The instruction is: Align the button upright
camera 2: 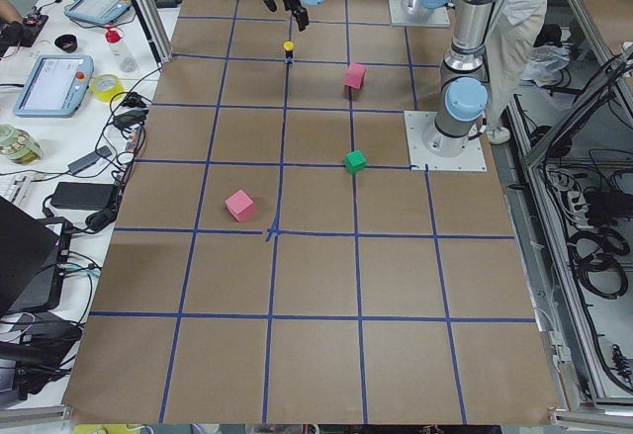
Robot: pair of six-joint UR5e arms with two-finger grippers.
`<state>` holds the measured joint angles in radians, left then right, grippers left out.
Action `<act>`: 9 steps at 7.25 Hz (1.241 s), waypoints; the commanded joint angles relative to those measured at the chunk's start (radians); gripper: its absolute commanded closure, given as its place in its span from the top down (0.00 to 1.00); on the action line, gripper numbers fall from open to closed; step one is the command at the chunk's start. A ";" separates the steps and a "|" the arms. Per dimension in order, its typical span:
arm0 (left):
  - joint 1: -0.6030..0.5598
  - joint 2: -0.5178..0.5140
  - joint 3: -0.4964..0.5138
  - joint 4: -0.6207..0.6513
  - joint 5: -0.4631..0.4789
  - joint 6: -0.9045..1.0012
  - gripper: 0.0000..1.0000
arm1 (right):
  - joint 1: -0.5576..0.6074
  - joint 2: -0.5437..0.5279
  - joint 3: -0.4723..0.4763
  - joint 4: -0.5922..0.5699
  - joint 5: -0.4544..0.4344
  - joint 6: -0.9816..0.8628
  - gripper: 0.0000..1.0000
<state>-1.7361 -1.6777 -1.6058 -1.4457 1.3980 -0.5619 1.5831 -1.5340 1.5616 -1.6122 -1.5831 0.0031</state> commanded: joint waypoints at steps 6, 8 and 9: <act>0.090 0.188 -0.042 0.008 0.250 0.527 1.00 | 0.000 0.000 0.000 0.002 0.000 0.000 1.00; 0.115 0.170 -0.014 0.007 0.248 0.543 1.00 | 0.000 0.000 0.000 0.002 0.000 -0.002 1.00; 0.121 0.168 -0.014 0.004 0.183 0.543 1.00 | 0.000 0.000 0.000 -0.003 0.006 0.001 1.00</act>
<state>-1.6245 -1.5046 -1.6260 -1.4393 1.6304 -0.0221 1.5831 -1.5340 1.5616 -1.6116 -1.5817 0.0027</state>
